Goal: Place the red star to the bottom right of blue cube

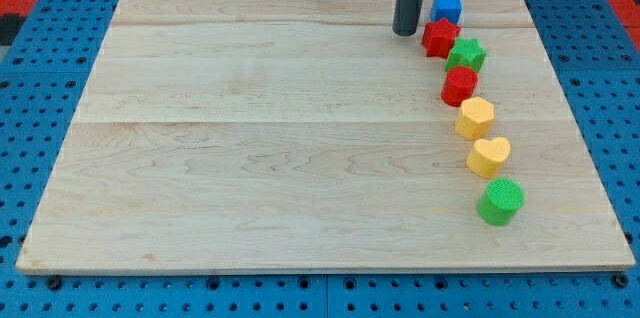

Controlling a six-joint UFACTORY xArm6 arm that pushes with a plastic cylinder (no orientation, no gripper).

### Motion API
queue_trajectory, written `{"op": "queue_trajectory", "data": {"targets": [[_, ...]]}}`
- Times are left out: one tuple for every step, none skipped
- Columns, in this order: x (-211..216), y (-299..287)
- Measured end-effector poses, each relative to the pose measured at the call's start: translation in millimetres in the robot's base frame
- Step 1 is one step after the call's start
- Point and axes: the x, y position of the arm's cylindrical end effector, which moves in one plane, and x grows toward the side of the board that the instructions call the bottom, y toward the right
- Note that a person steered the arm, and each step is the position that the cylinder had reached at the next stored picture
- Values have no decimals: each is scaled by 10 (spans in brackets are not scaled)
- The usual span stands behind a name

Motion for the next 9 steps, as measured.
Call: {"op": "queue_trajectory", "data": {"targets": [[288,-308],[470,-77],[495,172],[433,352],[351,404],[275,149],[174,154],[132,517],[127,649]]}}
